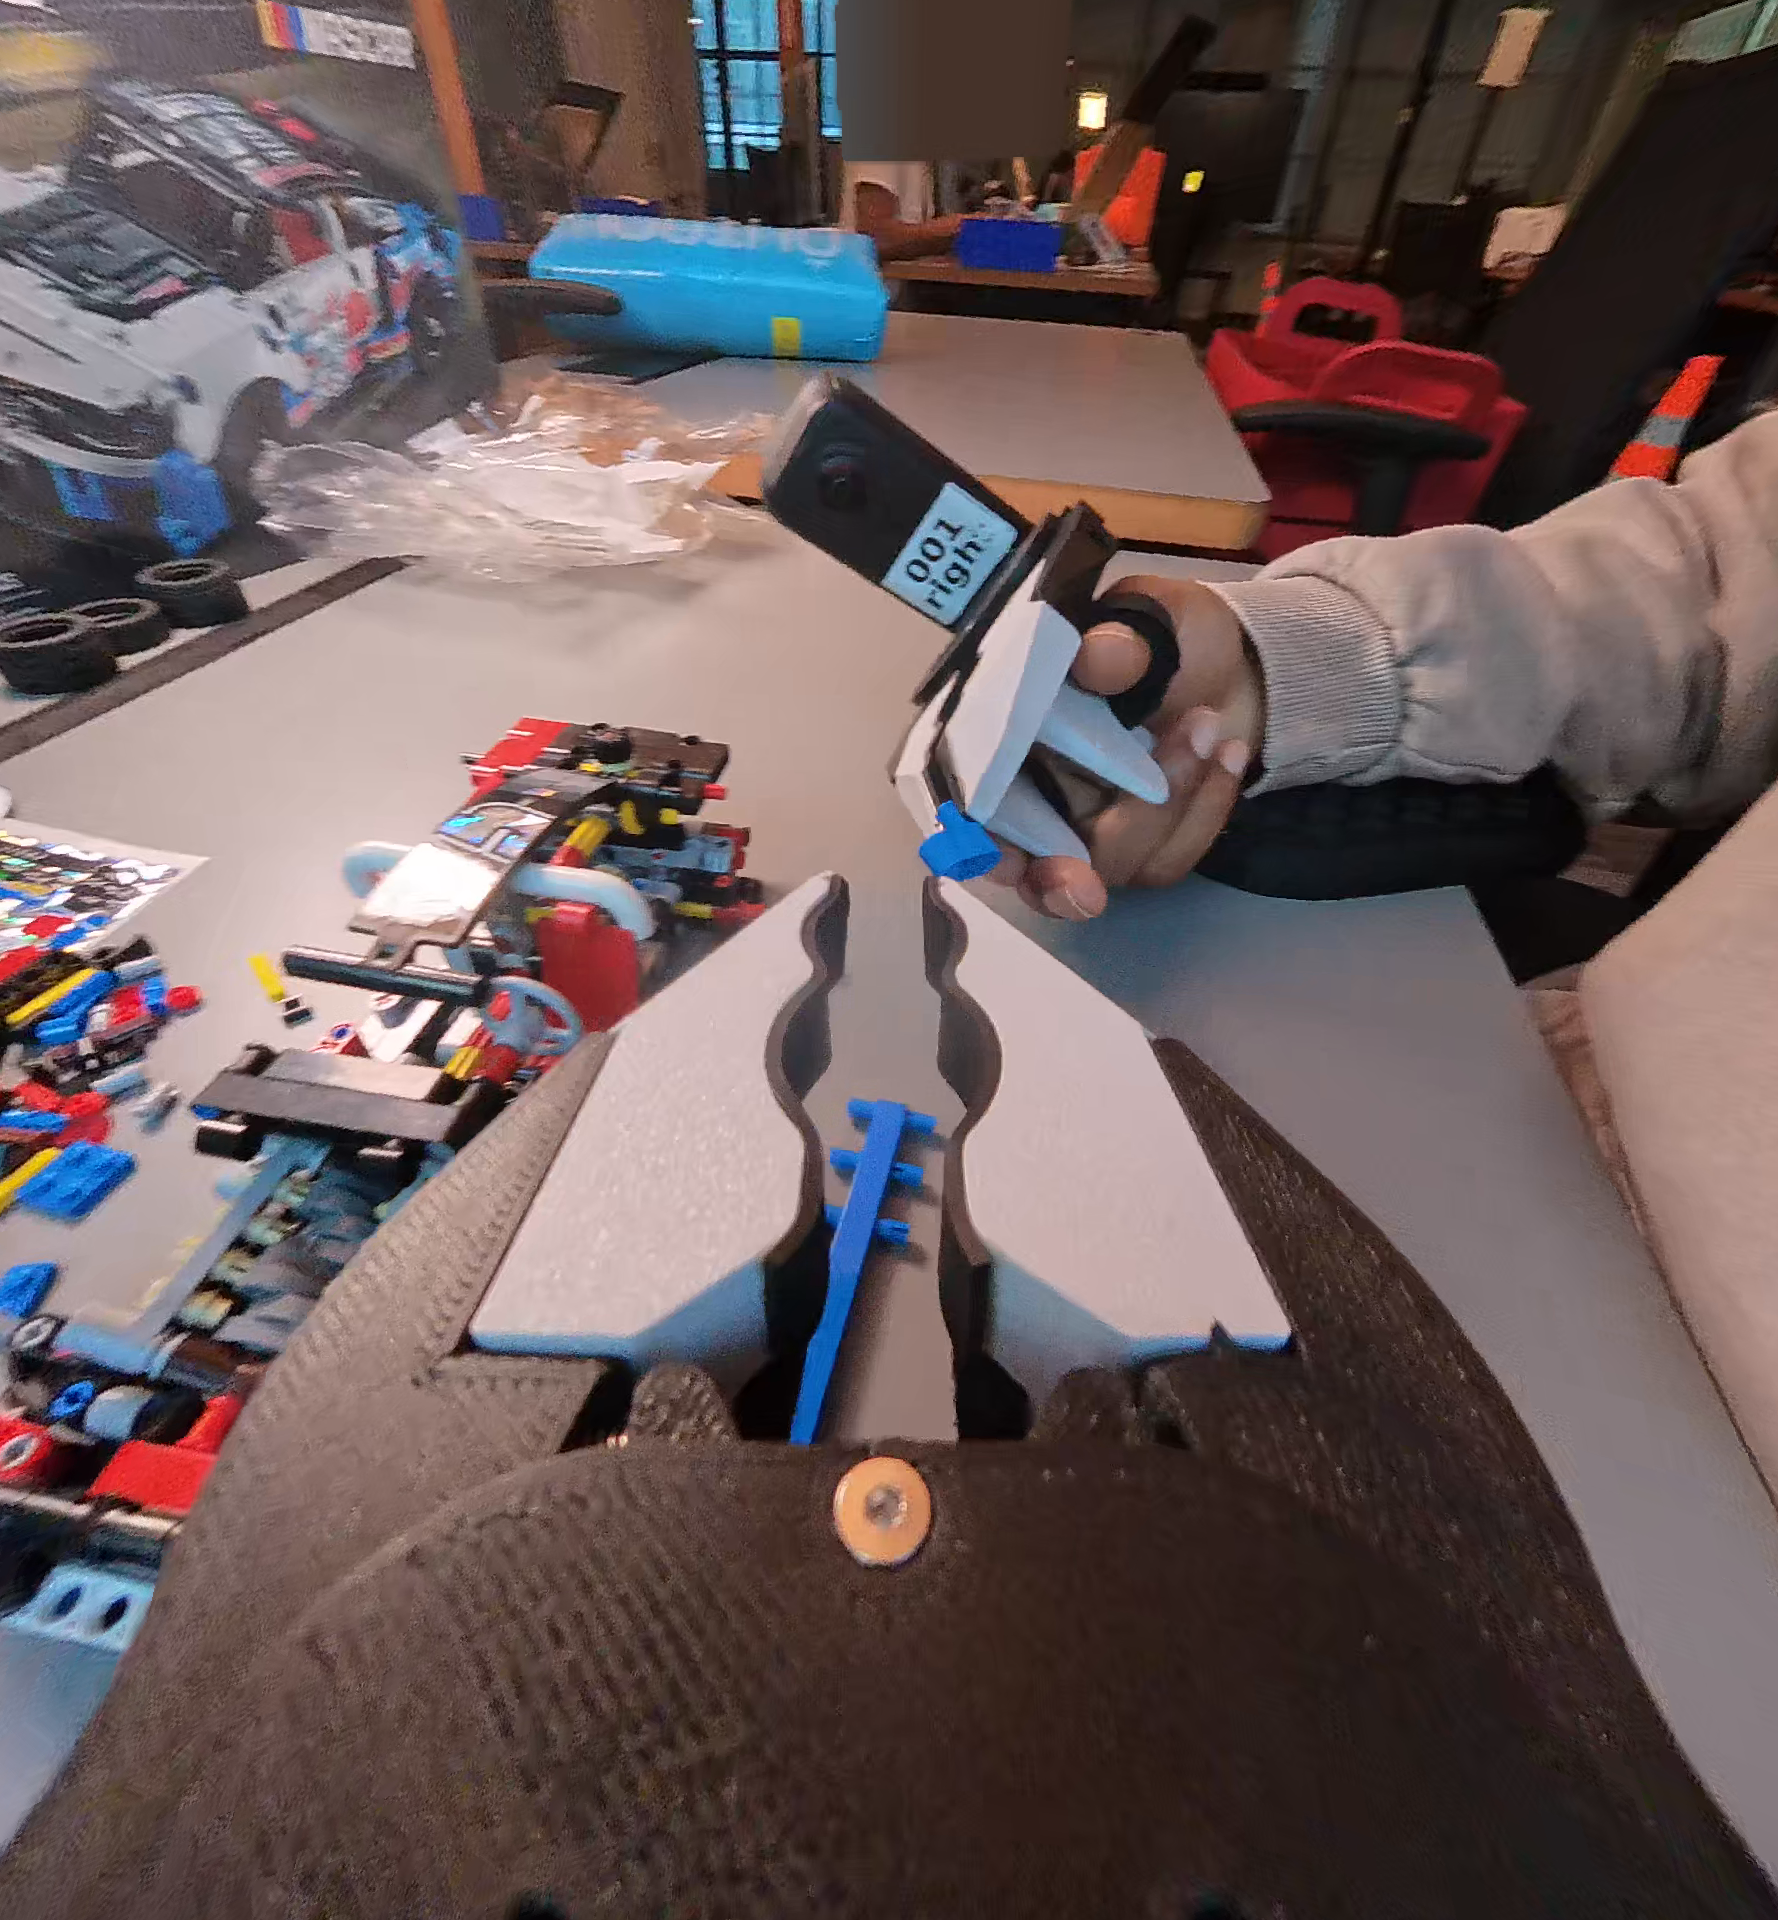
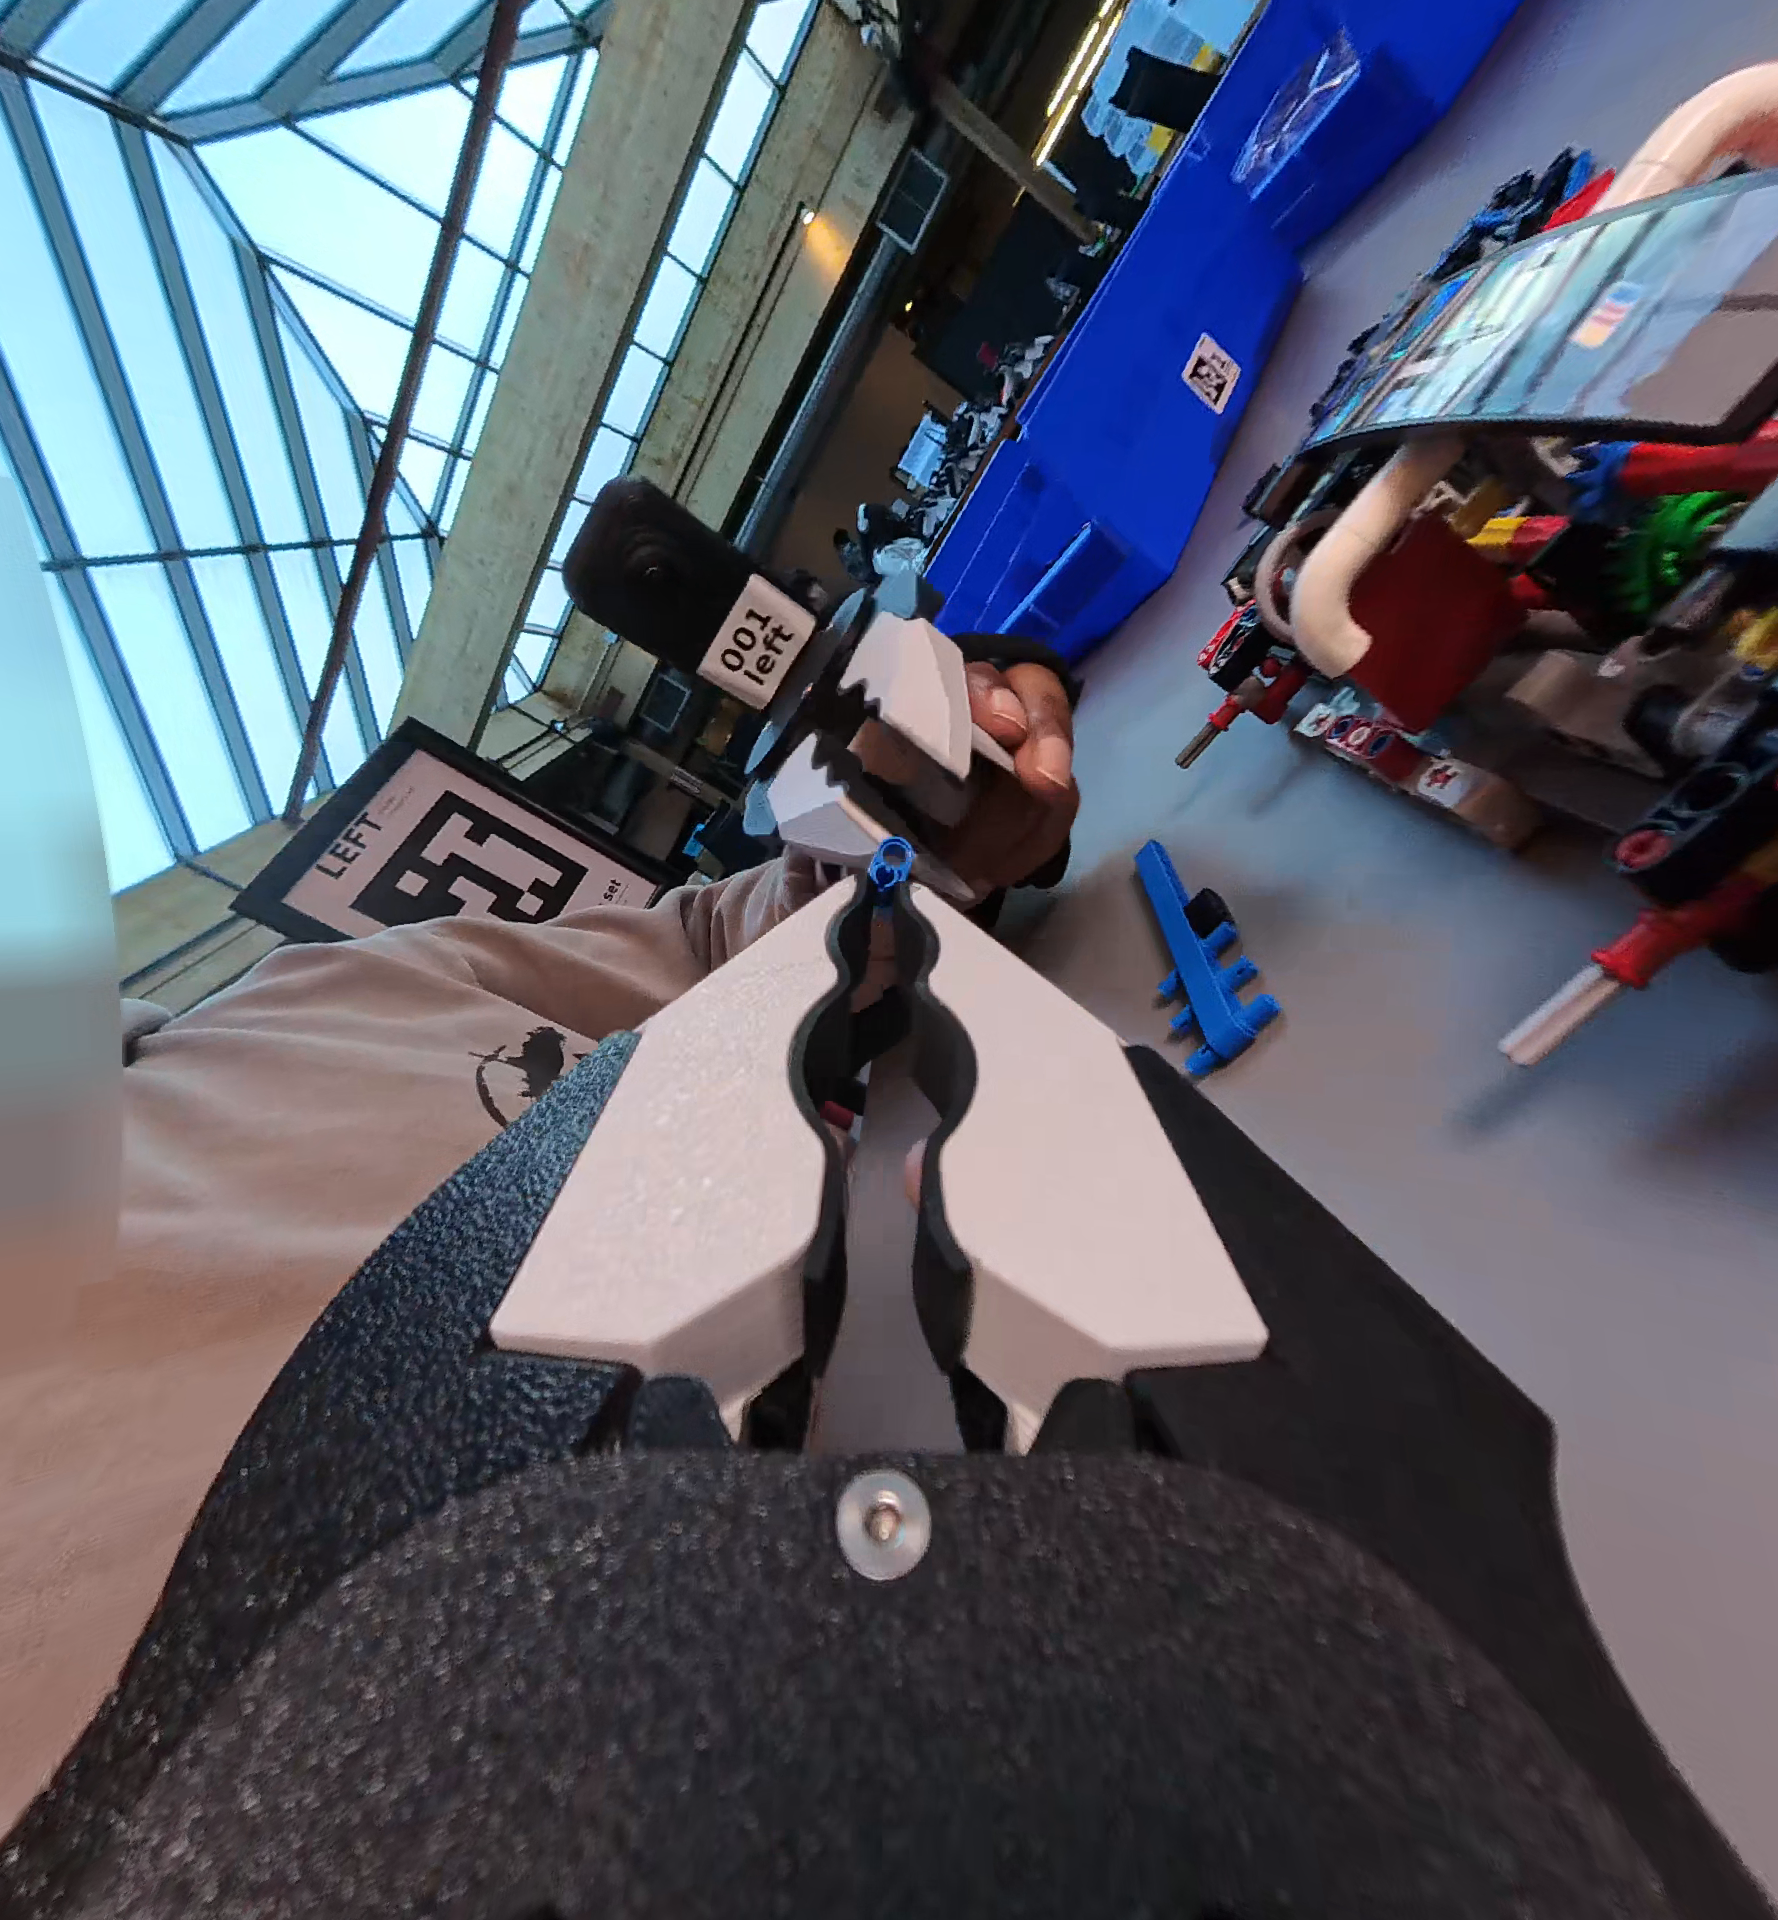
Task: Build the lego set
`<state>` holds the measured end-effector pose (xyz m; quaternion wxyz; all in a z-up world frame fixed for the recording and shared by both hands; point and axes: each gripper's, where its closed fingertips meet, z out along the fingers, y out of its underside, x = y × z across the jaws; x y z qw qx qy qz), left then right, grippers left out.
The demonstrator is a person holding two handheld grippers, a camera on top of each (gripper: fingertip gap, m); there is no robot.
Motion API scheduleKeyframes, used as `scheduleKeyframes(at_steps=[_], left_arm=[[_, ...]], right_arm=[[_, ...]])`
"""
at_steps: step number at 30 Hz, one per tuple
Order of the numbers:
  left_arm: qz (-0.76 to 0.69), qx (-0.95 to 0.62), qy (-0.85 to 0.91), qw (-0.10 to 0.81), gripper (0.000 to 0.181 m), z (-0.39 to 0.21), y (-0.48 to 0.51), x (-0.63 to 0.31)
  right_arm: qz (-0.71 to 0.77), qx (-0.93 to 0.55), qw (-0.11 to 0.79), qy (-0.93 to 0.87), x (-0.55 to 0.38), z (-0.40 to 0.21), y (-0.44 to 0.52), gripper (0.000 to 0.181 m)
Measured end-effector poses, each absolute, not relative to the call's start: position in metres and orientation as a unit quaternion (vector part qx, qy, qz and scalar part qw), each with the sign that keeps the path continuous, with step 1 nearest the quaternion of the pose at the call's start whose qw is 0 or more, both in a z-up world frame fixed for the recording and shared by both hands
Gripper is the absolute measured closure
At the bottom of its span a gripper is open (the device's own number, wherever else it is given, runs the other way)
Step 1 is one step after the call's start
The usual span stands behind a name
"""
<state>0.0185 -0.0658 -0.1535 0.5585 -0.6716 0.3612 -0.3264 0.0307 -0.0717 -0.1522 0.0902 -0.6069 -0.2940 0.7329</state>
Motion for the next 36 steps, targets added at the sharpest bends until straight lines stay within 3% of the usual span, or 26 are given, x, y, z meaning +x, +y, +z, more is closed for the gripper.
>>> scheduleKeyframes(at_steps=[7, 13, 22, 34, 36], left_arm=[[-0.225, -0.675, 0.413, 0.568, 0.16, -0.165, -0.068, 0.027], [-0.157, -0.71, 0.42, 0.543, 0.168, -0.186, -0.058, 0.027], [-0.214, -0.734, 0.384, 0.518, 0.169, -0.189, -0.06, 0.029], [-0.448, -0.706, 0.288, 0.466, 0.16, -0.164, -0.074, 0.037], [-0.475, -0.7, 0.275, 0.456, 0.166, -0.16, -0.076, 0.035]], right_arm=[[0.709, -0.641, 0.111, -0.273, 0.028, -0.164, -0.06, 0.181], [0.67, -0.667, 0.134, -0.296, 0.022, -0.175, -0.061, 0.181], [0.621, -0.675, 0.205, -0.341, 0.02, -0.176, -0.061, 0.178], [0.605, -0.626, 0.285, -0.401, 0.017, -0.156, -0.071, 0.171], [0.609, -0.617, 0.291, -0.403, 0.017, -0.152, -0.074, 0.172]])
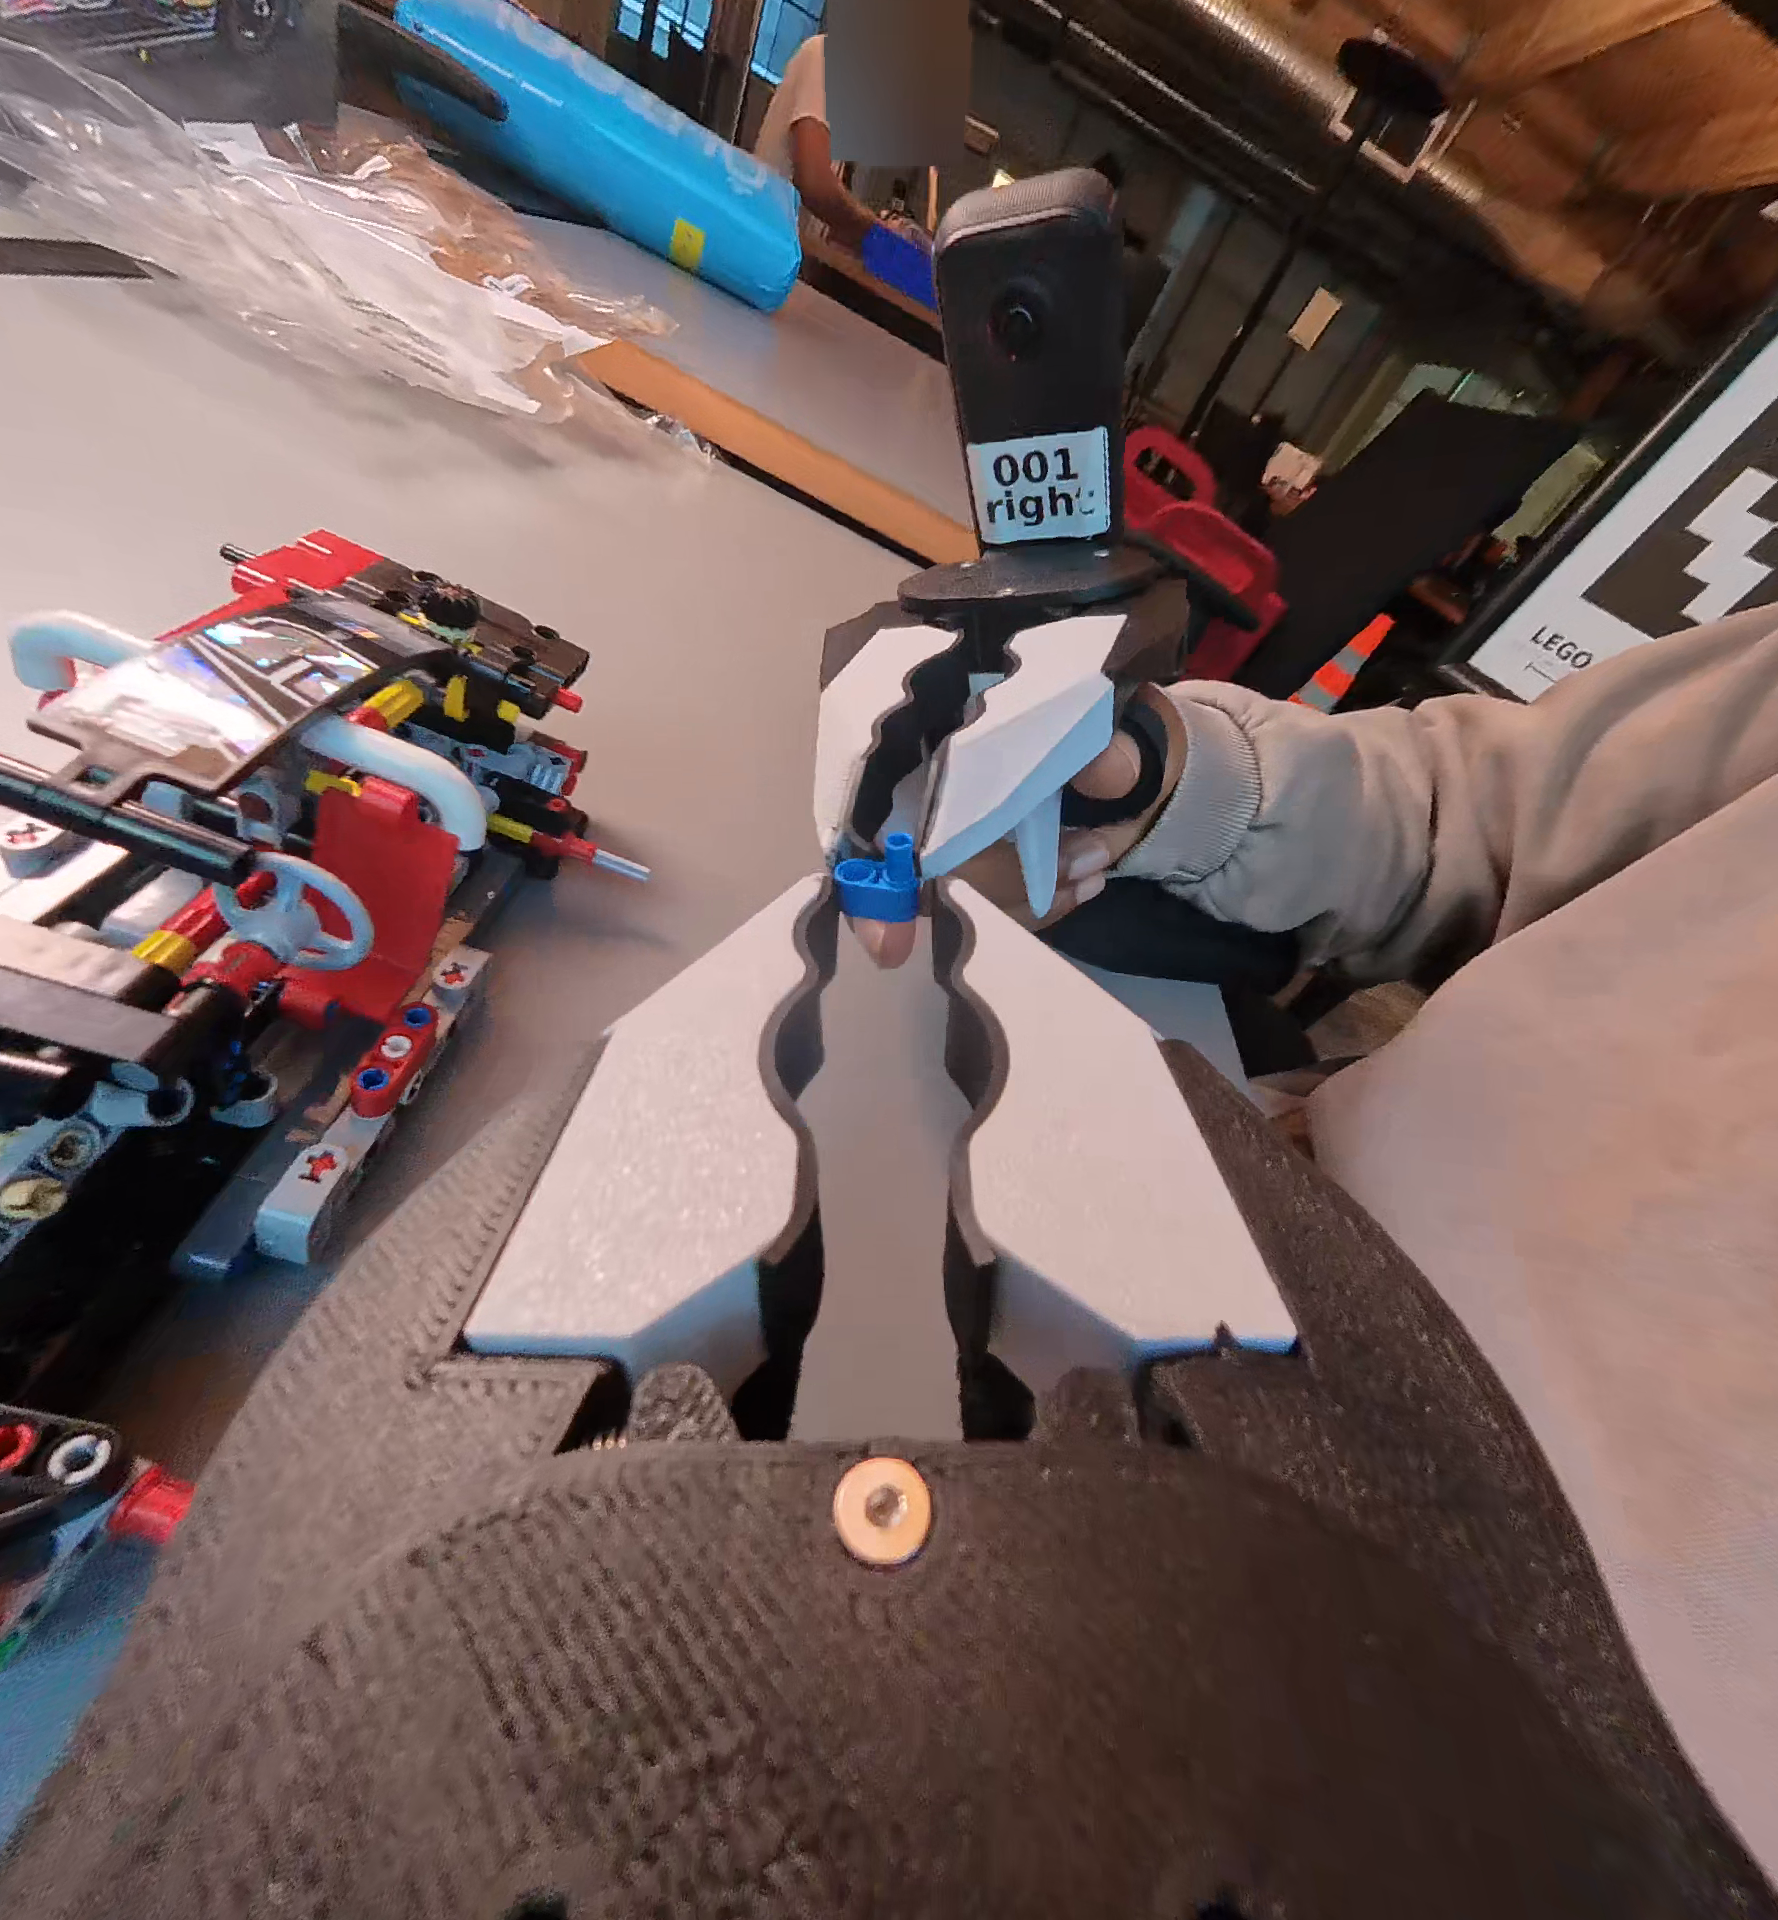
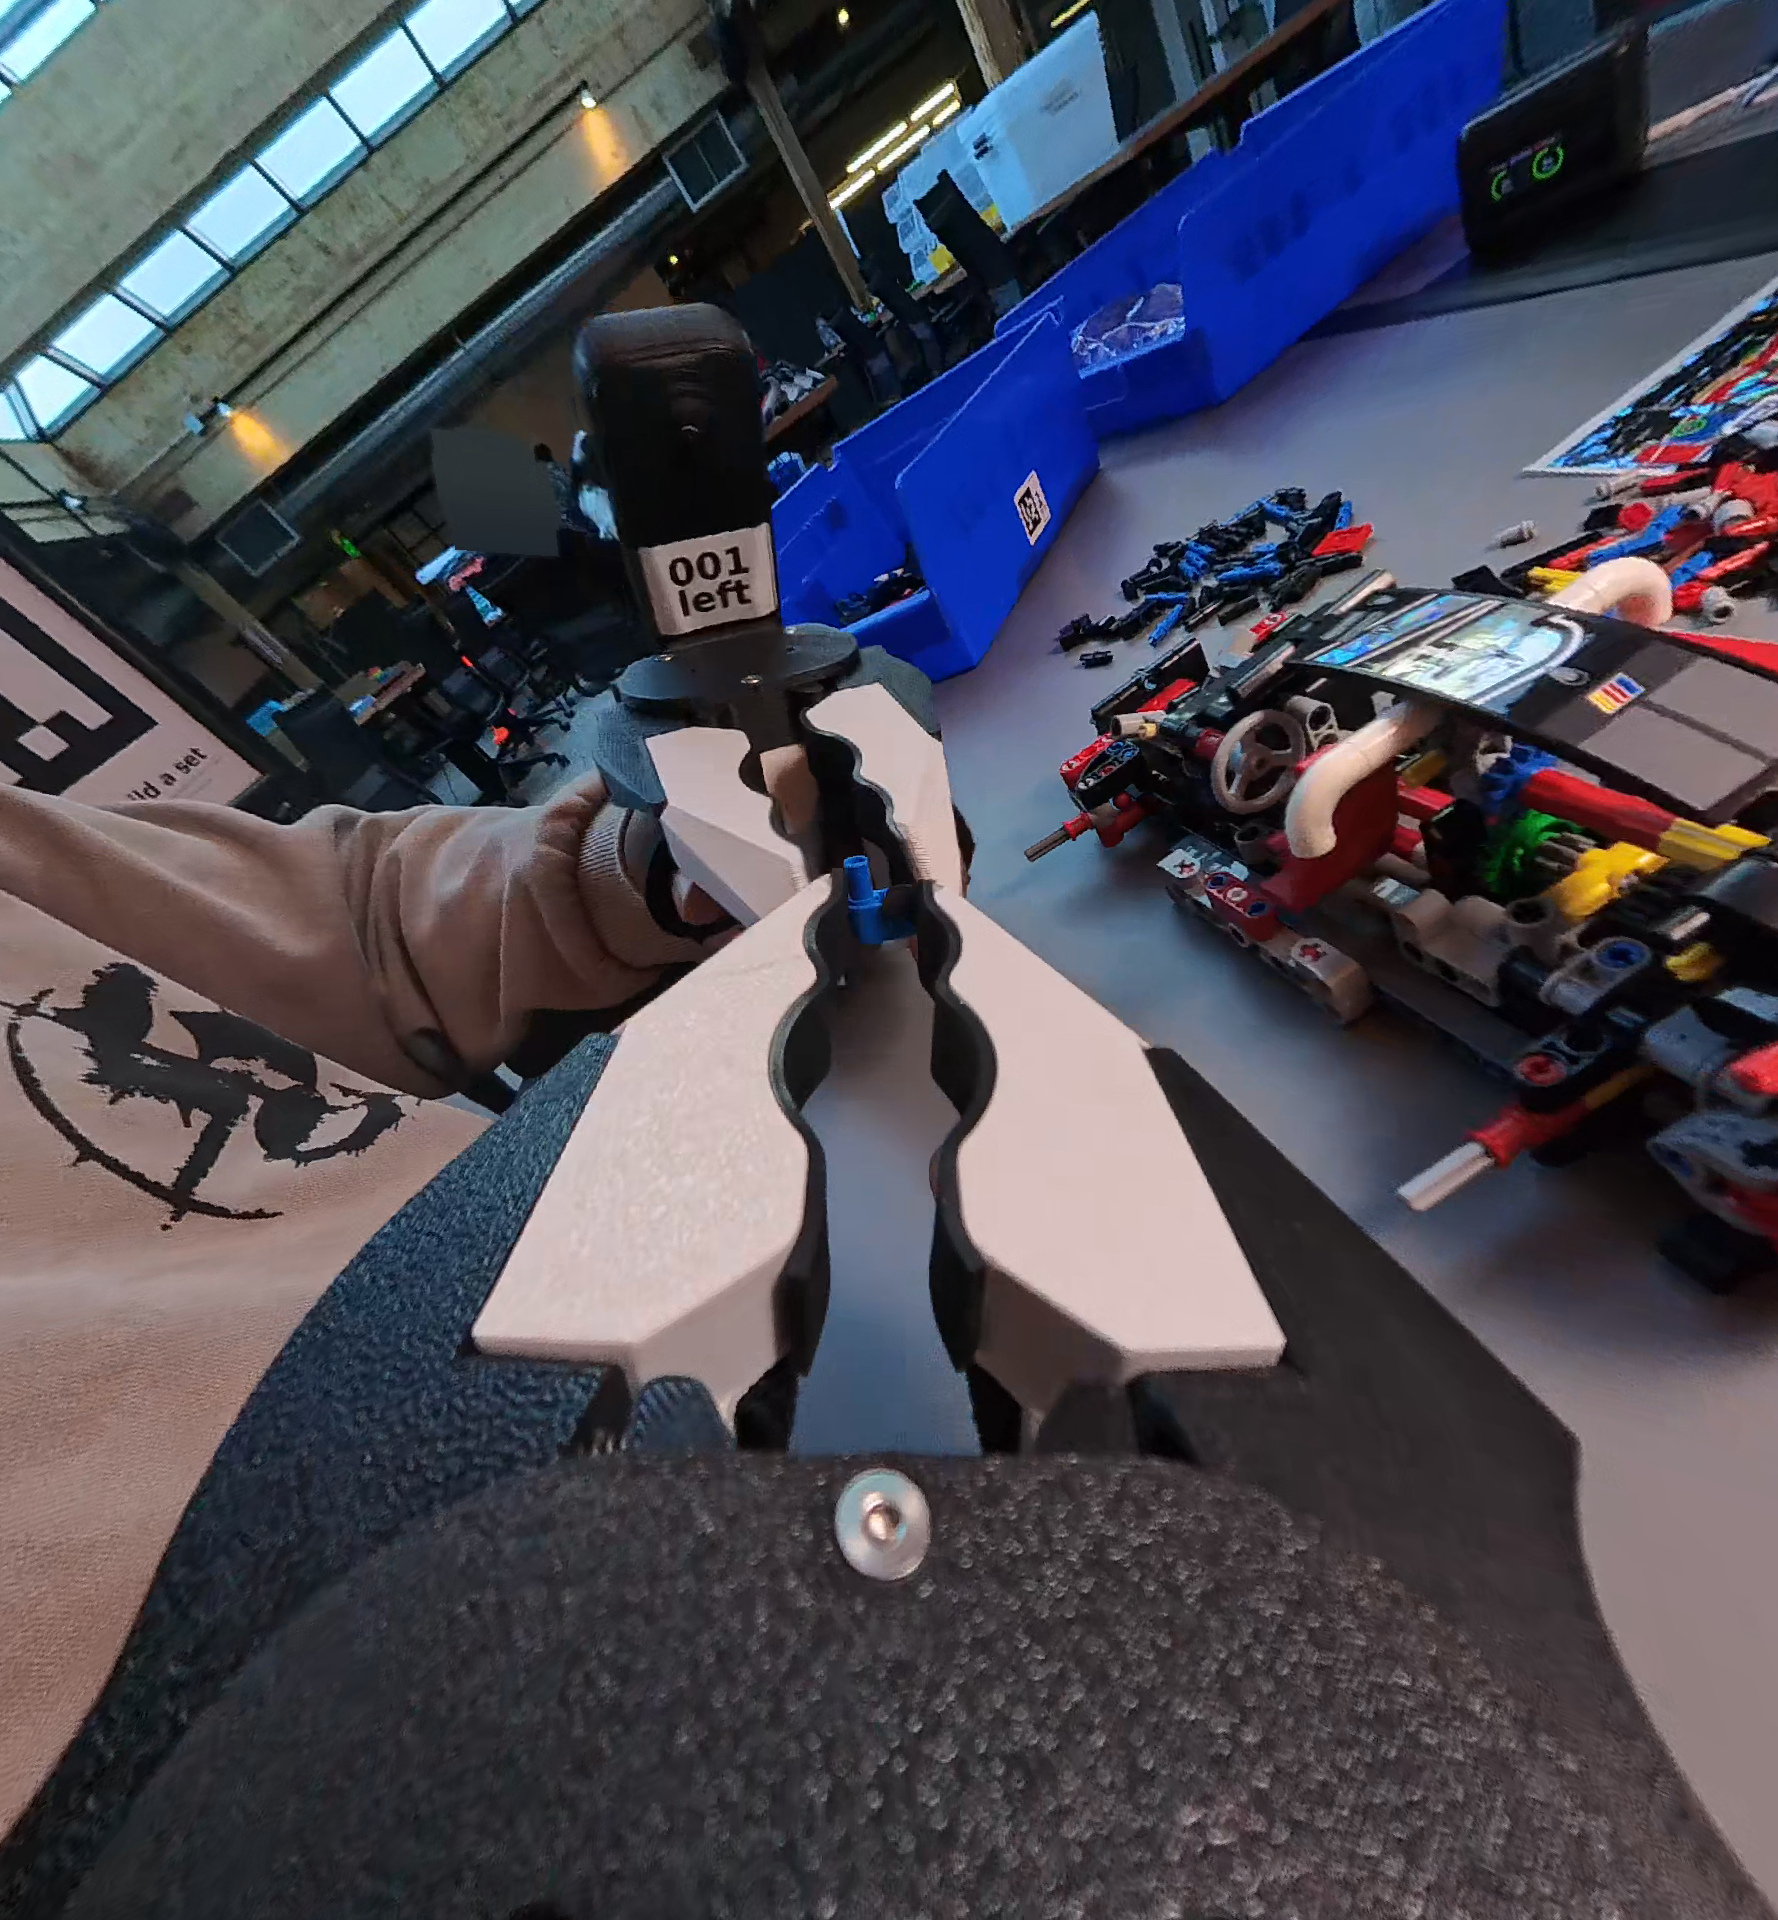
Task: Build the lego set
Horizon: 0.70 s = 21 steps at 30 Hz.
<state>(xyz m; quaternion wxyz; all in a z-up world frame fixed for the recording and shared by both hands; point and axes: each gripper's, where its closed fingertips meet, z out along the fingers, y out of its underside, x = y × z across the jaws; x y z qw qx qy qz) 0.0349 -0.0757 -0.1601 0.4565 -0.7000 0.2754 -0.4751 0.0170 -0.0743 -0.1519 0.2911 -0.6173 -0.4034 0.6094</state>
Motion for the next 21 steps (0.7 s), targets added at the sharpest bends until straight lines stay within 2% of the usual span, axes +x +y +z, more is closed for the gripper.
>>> scheduleKeyframes(at_steps=[3, 5, 8, 11, 15, 21], left_arm=[[-0.499, -0.69, 0.274, 0.447, 0.168, -0.155, -0.079, 0.035], [-0.544, -0.67, 0.259, 0.433, 0.168, -0.146, -0.084, 0.034], [-0.68, -0.59, 0.221, 0.376, 0.168, -0.116, -0.101, 0.03], [-0.762, -0.533, 0.195, 0.31, 0.168, -0.103, -0.113, 0.026], [-0.785, -0.512, 0.219, 0.273, 0.168, -0.1, -0.128, 0.036], [-0.784, -0.518, 0.219, 0.262, 0.168, -0.102, -0.129, 0.041]], right_arm=[[0.618, -0.602, 0.294, -0.411, 0.018, -0.147, -0.078, 0.169], [0.627, -0.57, 0.317, -0.427, 0.022, -0.135, -0.081, 0.161], [0.582, -0.488, 0.415, -0.501, 0.031, -0.116, -0.091, 0.153], [0.489, -0.411, 0.511, -0.575, 0.031, -0.106, -0.106, 0.154], [0.414, -0.37, 0.554, -0.62, 0.023, -0.103, -0.121, 0.159], [0.379, -0.351, 0.559, -0.648, 0.02, -0.105, -0.128, 0.175]])
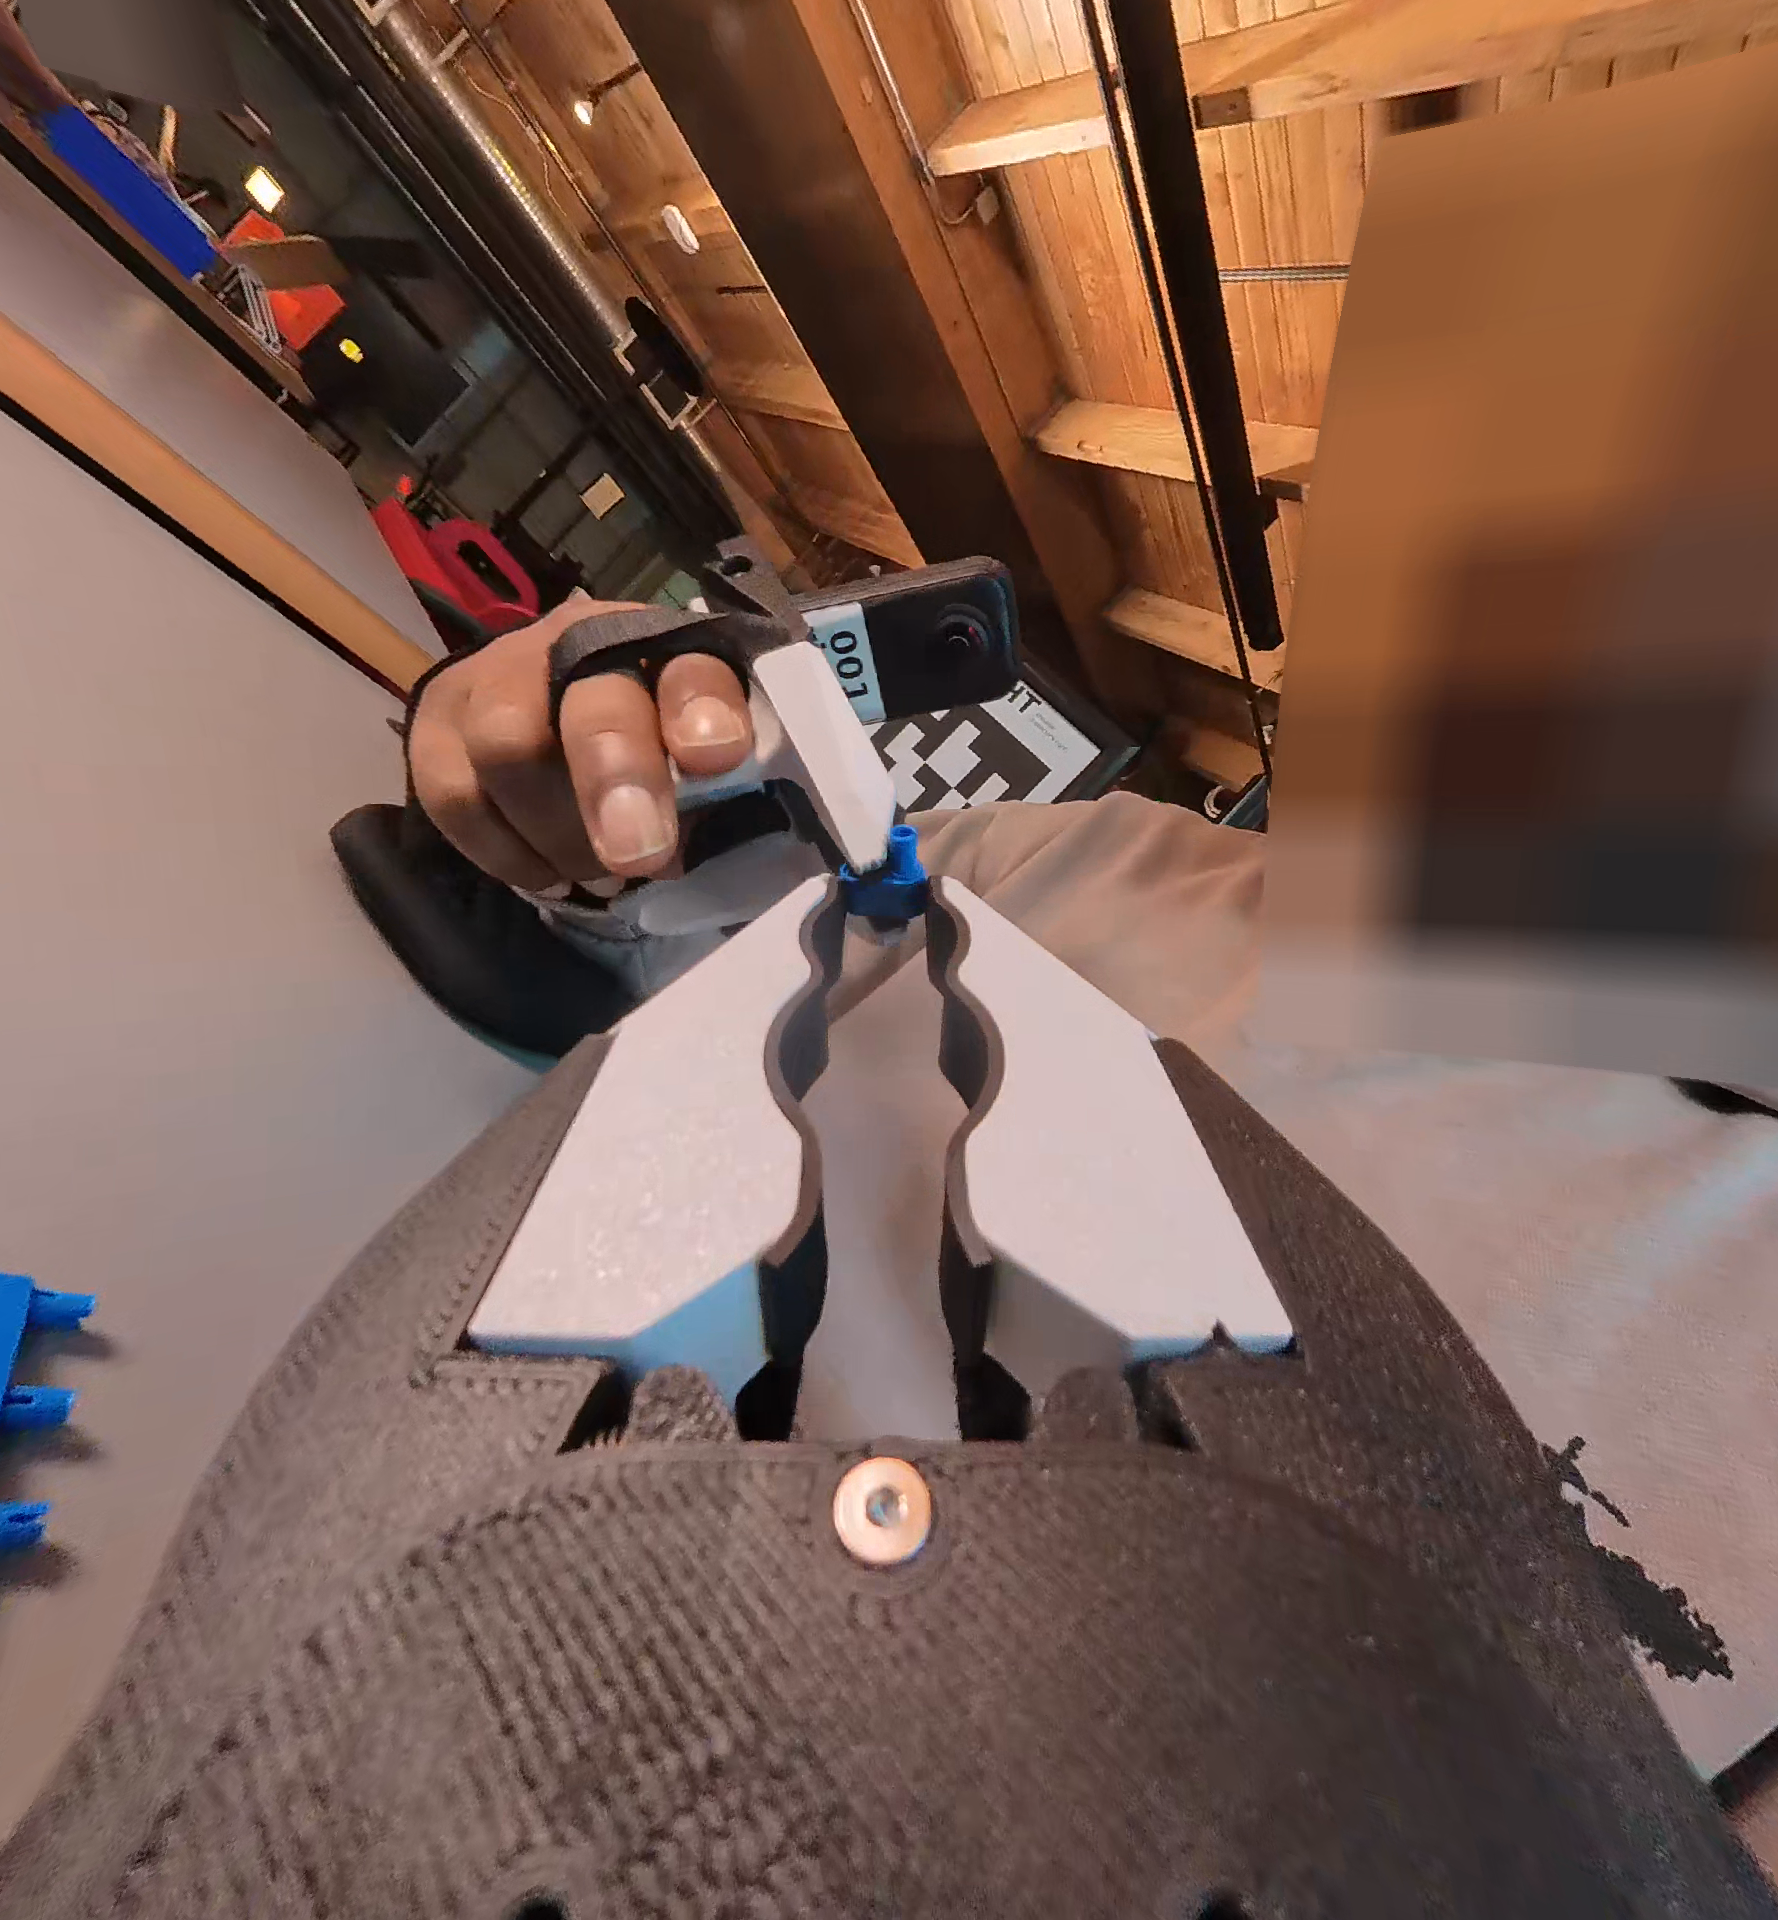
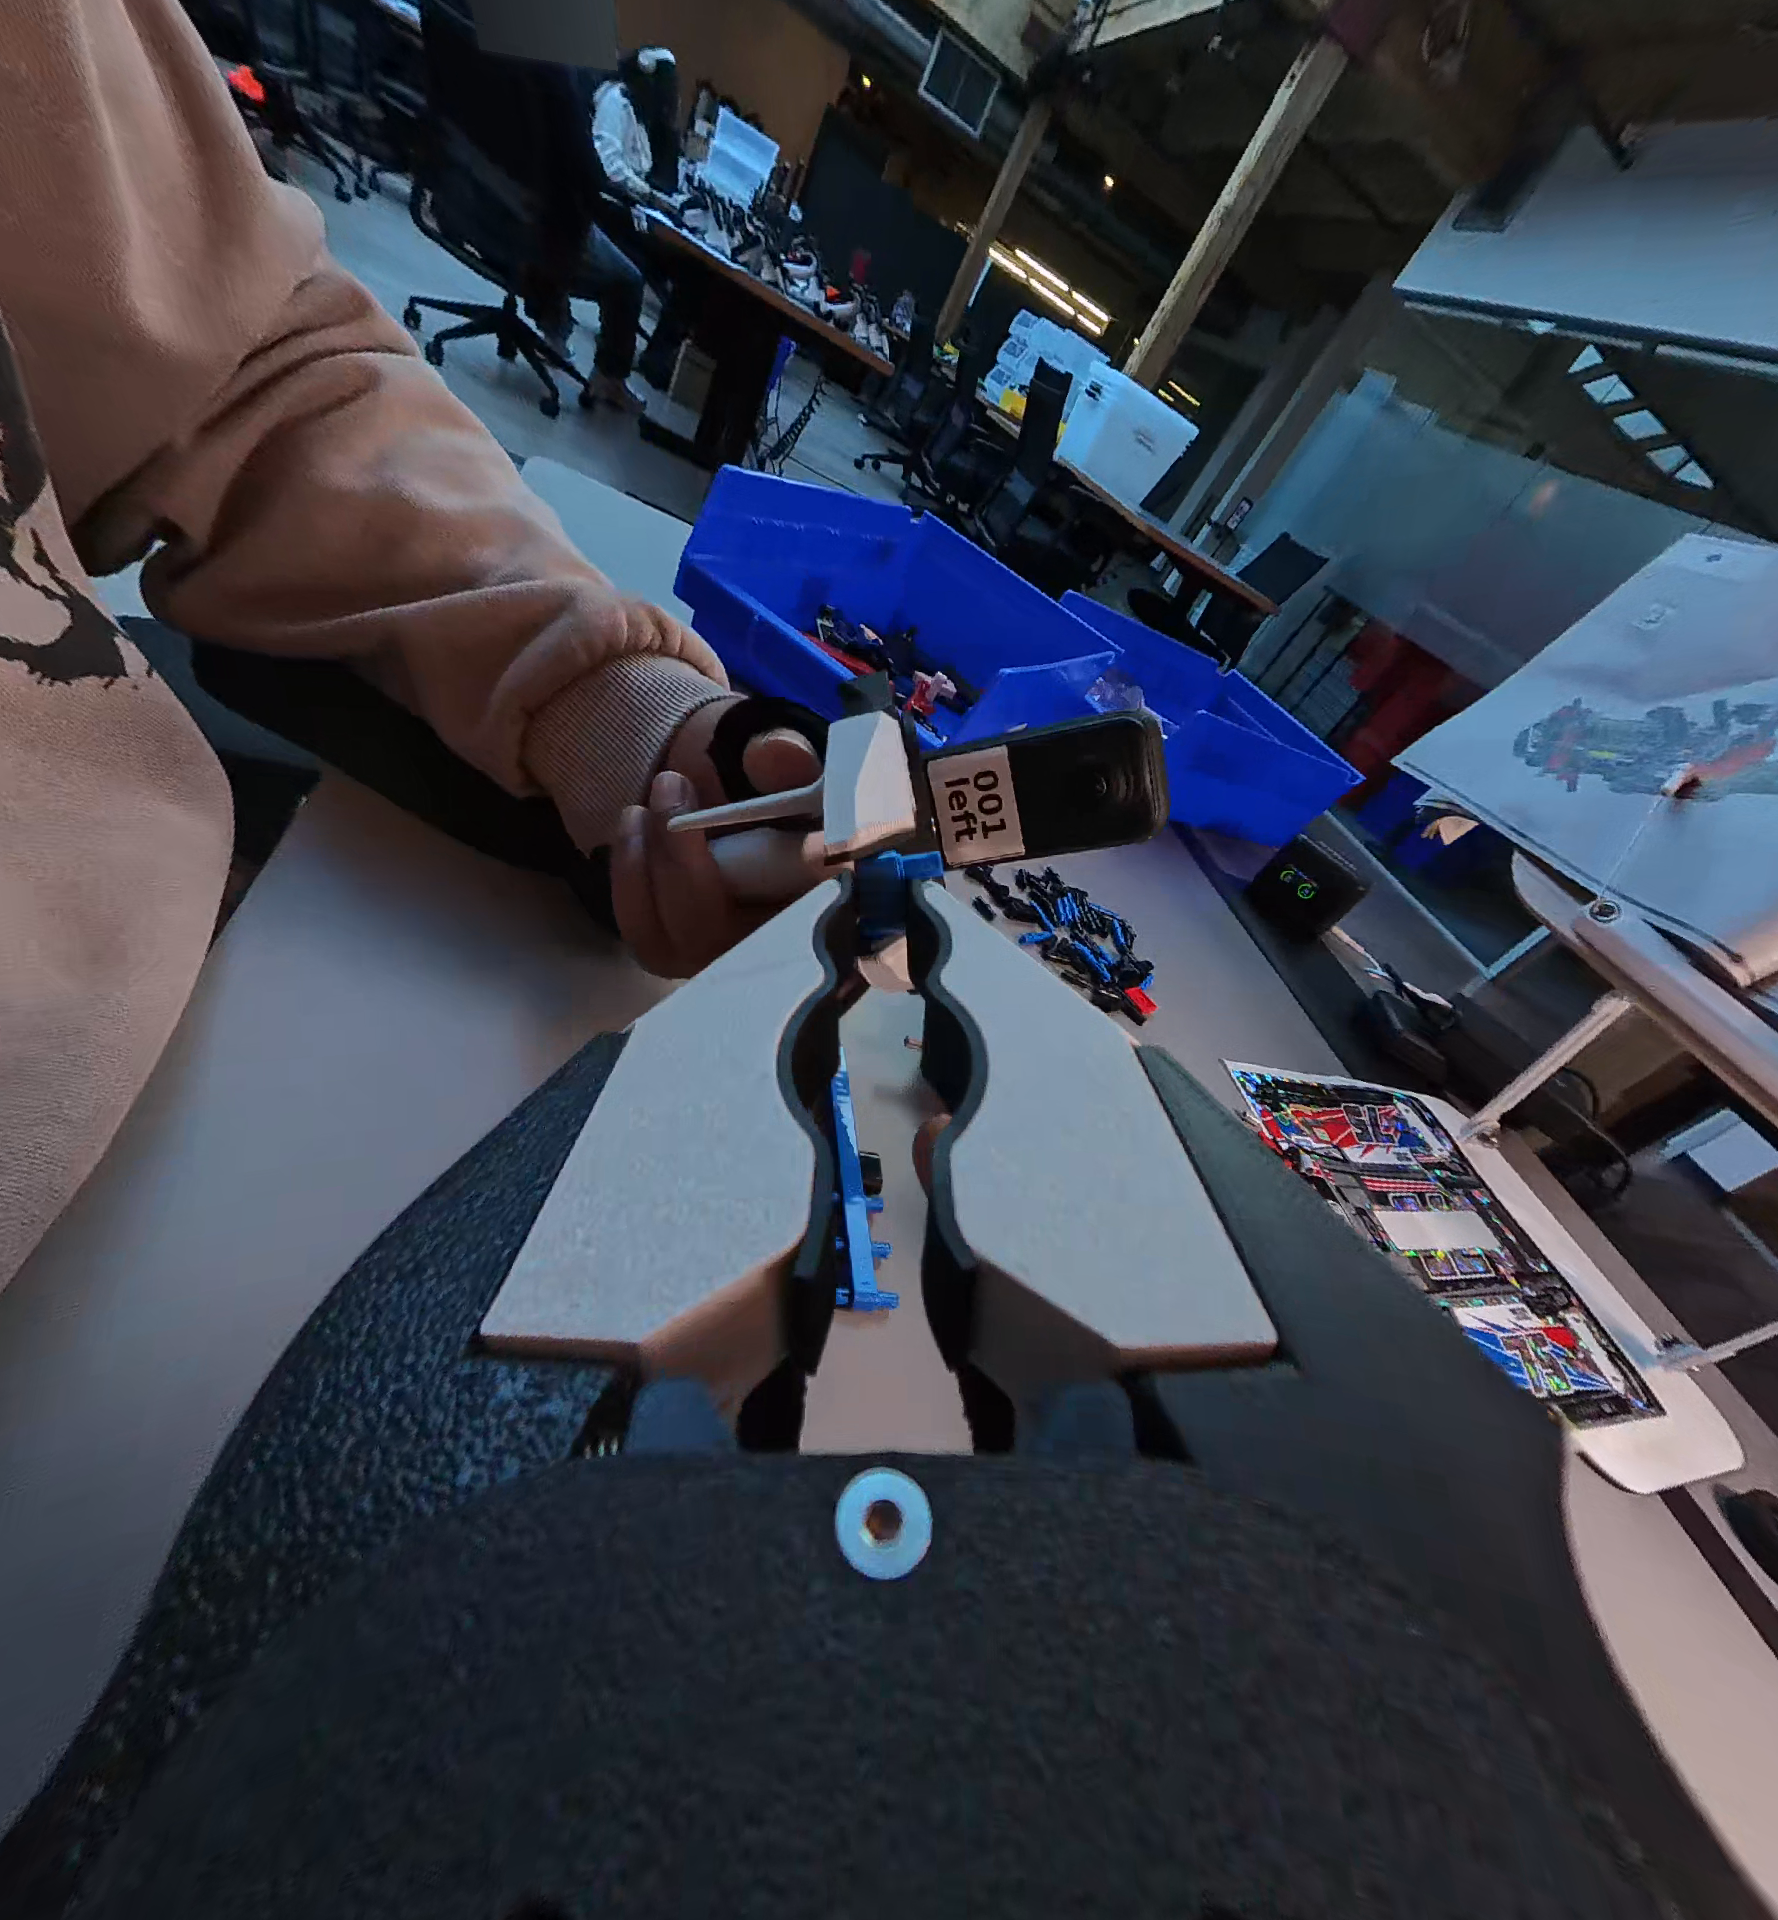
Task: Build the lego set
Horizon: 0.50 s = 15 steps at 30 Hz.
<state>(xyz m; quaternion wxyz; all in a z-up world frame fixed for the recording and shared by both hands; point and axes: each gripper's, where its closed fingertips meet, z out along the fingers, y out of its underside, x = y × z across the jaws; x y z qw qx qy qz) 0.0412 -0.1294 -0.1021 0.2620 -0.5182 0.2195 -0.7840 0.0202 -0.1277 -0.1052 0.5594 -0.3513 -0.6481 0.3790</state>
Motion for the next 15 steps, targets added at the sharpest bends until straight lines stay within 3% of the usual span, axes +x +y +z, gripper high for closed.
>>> scheduleKeyframes(at_steps=[2, 4, 7, 10, 15], left_arm=[[-0.758, -0.542, 0.208, 0.296, 0.166, -0.106, -0.116, 0.036], [-0.695, -0.588, 0.211, 0.356, 0.152, -0.111, -0.096, 0.022], [-0.49, -0.707, 0.281, 0.426, 0.15, -0.148, -0.068, -0.008], [-0.346, -0.765, 0.36, 0.406, 0.149, -0.185, -0.068, -0.027], [-0.22, -0.786, 0.472, 0.334, 0.146, -0.233, -0.087, -0.027]], right_arm=[[0.368, -0.378, 0.55, -0.647, 0.02, -0.108, -0.116, 0.176], [0.353, -0.435, 0.521, -0.643, 0.024, -0.115, -0.094, 0.176], [0.297, -0.53, 0.393, -0.69, 0.039, -0.164, -0.073, 0.176], [0.269, -0.574, 0.311, -0.709, 0.045, -0.208, -0.069, 0.175], [0.26, -0.575, 0.271, -0.727, 0.036, -0.228, -0.077, 0.175]])
